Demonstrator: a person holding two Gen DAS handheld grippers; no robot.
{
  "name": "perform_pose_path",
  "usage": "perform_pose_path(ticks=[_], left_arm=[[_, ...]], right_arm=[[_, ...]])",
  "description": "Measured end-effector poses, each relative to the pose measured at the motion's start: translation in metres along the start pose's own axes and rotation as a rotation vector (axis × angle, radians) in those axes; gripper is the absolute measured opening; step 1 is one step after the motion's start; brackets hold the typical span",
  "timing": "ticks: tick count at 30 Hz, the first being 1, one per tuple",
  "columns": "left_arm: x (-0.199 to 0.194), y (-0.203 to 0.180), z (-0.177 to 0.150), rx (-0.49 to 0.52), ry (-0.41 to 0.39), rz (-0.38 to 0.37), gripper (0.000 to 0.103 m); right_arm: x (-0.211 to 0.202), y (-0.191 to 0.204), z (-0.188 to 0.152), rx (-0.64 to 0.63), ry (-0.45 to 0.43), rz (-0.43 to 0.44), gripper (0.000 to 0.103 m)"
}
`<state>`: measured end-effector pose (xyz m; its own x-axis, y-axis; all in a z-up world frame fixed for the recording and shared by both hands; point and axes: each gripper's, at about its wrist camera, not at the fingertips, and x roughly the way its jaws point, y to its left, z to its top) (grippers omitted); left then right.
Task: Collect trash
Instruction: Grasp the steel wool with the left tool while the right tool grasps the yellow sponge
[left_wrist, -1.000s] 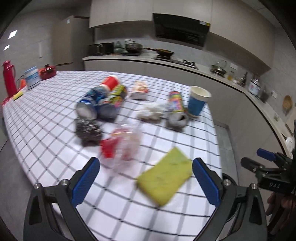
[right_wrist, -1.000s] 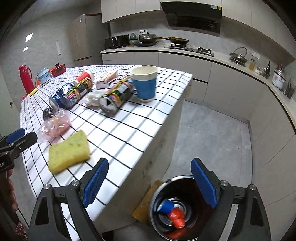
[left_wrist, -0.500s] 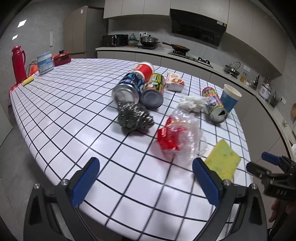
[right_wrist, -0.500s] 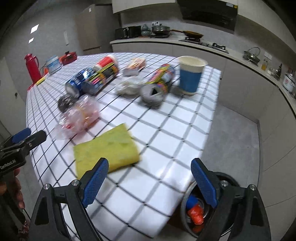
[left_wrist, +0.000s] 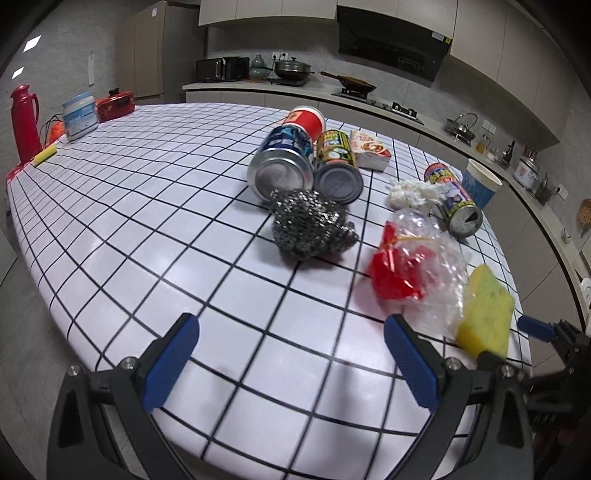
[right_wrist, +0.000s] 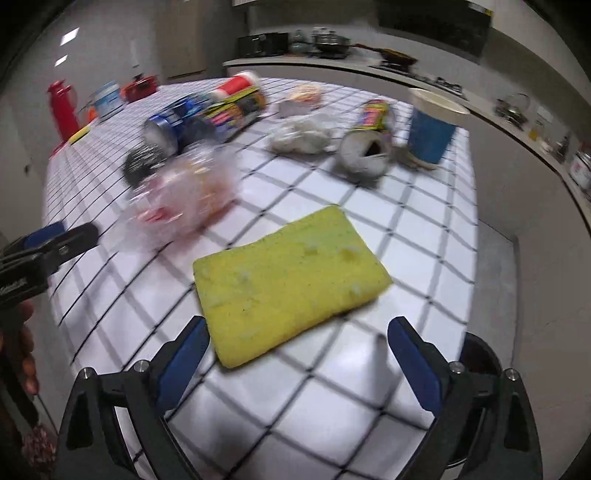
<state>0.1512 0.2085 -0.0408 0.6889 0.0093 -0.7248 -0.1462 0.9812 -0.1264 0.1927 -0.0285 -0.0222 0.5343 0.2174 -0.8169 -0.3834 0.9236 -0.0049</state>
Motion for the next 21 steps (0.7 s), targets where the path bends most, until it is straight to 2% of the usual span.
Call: perform_pose_path(ticks=[5, 7, 10, 15, 18, 21], left_arm=[[0.01, 0.004, 0.009, 0.015, 0.007, -0.023, 0.101], [0.013, 0.005, 0.013, 0.022, 0.01, -0.027, 0.101], [0.02, 0.005, 0.018, 0.031, 0.014, -0.038, 0.101], [0.033, 0.003, 0.028, 0.059, 0.02, -0.042, 0.101], [0.04, 0.006, 0.034, 0.055, 0.025, -0.049, 0.101], [0.045, 0.009, 0.04, 0.048, 0.028, -0.065, 0.101]], right_arm=[[0.006, -0.036, 0.018, 0.1, -0.005, -0.074, 0.098], [-0.002, -0.046, 0.023, 0.171, -0.023, -0.046, 0.098], [-0.002, -0.04, 0.031, 0.205, -0.024, -0.017, 0.098], [0.03, -0.028, 0.044, 0.245, 0.048, -0.055, 0.098], [0.04, -0.029, 0.05, 0.254, 0.042, -0.069, 0.098], [0.049, -0.029, 0.061, 0.18, 0.02, -0.107, 0.086]])
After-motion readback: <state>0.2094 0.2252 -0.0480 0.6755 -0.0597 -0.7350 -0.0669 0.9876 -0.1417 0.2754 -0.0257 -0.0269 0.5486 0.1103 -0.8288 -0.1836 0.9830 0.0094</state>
